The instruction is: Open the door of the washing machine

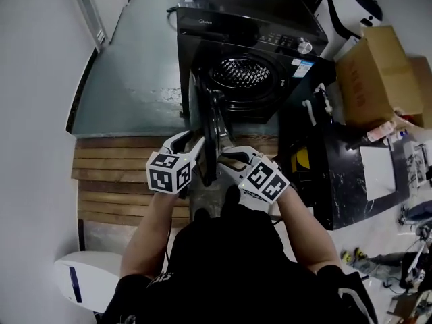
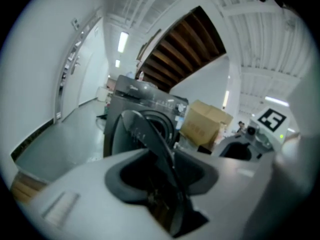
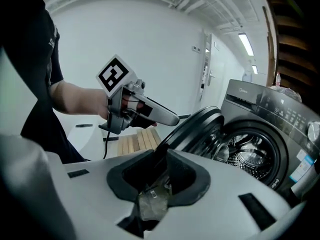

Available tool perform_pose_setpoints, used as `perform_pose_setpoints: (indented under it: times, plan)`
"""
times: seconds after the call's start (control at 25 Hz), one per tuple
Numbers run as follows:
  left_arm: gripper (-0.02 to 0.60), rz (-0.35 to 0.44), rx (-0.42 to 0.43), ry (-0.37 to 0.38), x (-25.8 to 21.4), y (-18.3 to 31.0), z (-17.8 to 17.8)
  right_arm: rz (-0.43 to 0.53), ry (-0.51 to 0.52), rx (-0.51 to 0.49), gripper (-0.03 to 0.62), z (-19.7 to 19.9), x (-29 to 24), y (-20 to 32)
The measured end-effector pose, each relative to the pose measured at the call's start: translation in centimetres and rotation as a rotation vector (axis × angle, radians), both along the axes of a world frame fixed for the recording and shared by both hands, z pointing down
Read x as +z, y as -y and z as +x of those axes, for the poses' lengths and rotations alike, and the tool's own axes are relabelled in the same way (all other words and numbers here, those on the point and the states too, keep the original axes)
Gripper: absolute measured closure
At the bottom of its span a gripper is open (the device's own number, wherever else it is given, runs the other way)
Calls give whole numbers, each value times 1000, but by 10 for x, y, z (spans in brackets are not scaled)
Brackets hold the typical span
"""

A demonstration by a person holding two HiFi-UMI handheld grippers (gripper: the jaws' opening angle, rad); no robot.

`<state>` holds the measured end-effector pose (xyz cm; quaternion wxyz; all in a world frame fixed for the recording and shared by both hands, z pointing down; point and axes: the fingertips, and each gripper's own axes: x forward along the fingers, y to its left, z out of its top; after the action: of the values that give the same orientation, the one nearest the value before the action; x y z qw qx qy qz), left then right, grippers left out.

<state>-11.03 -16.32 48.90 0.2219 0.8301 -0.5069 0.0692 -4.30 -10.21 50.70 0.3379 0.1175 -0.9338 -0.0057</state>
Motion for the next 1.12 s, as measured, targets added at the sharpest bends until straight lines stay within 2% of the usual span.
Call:
perform_pose_setpoints:
  times: [0.16, 0.44, 0.72, 0.96, 1.12]
  plan:
    - [417, -1, -44, 8, 3, -5, -19, 60, -3, -27, 522, 3, -15, 0]
    - [426, -28, -112, 86, 9, -8, -38, 43, 109, -7, 540, 5, -44, 13]
    - [445, -38, -197, 251, 16, -9, -51, 40, 180, -18, 550, 25, -58, 18]
    - [463, -64, -311, 295, 15, -13, -65, 28, 263, 44, 562, 51, -76, 38]
    - [486, -15, -387, 396, -7, -17, -78, 34, 296, 79, 566, 66, -86, 49]
